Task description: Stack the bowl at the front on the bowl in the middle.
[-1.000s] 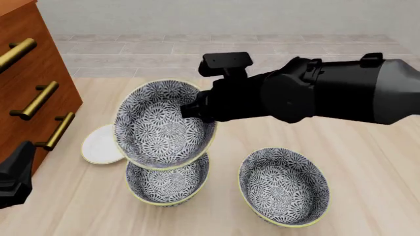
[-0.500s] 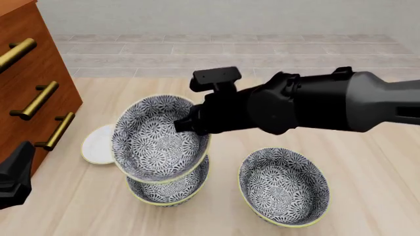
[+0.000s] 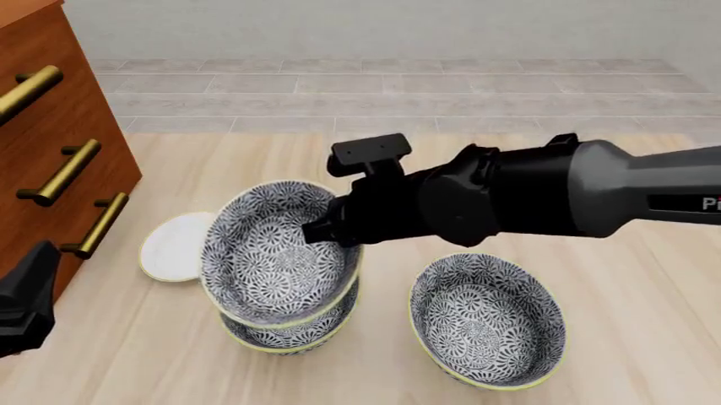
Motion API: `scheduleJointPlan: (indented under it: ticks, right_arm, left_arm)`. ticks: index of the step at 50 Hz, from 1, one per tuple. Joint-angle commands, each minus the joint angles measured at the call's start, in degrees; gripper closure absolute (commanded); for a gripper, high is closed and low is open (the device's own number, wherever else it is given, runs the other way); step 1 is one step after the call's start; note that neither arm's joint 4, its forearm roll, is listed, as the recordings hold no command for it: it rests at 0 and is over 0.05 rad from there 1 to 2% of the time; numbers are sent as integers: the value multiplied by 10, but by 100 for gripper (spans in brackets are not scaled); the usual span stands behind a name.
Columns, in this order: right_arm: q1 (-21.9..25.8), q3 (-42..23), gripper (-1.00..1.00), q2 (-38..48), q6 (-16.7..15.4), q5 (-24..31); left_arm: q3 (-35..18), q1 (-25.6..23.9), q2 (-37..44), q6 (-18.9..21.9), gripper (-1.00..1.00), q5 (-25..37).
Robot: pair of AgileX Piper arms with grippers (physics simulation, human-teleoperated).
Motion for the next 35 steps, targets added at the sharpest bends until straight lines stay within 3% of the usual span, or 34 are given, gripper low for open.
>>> scheduleJointPlan:
  ticks: [1,35]
  right_arm:
    - [-1,10,100,6,4,-14]
    - [0,26,100,25,10,-37]
  left_arm:
    - [0,-1,-1,-1,-100,2]
    - [0,-3,7,0,-100,-5]
